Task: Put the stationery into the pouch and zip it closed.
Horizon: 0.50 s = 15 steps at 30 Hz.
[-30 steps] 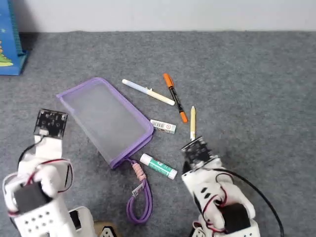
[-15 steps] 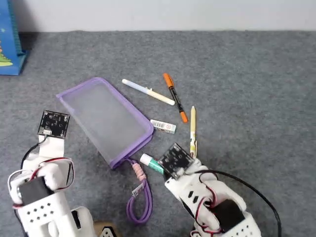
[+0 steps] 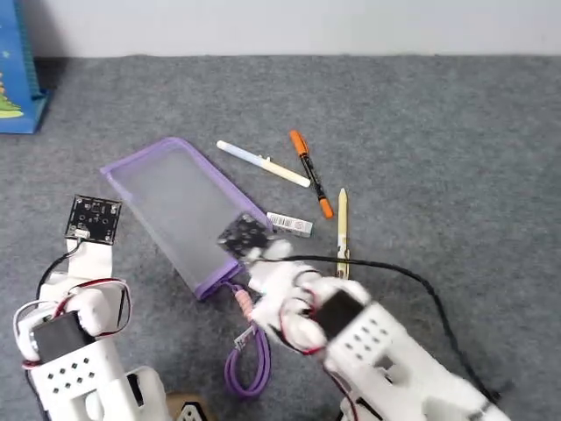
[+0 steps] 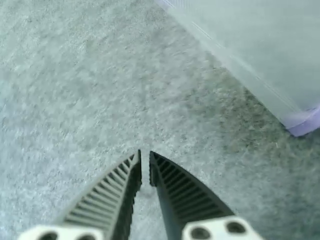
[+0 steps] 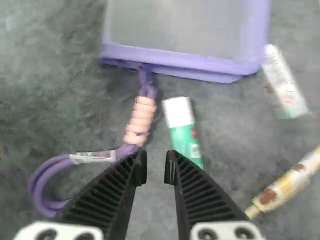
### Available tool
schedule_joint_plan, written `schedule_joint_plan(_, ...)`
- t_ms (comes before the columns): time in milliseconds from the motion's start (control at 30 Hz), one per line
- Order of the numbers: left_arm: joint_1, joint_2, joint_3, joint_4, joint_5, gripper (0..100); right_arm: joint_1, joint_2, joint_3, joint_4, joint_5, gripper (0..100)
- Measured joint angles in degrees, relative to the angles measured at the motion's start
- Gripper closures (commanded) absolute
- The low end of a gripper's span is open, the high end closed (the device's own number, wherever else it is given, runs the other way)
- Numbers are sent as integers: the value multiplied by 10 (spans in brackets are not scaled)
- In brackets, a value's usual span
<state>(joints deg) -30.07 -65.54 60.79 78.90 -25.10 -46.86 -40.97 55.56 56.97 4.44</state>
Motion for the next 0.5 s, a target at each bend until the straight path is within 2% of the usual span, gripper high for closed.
schedule_joint_plan(200, -17, 0, 0, 0, 1, 970, -8, 153, -50, -56, -1, 913)
schedule_joint_plan(500, -18, 0, 11, 0, 1, 970, -26, 335, -146, -65, -1, 913)
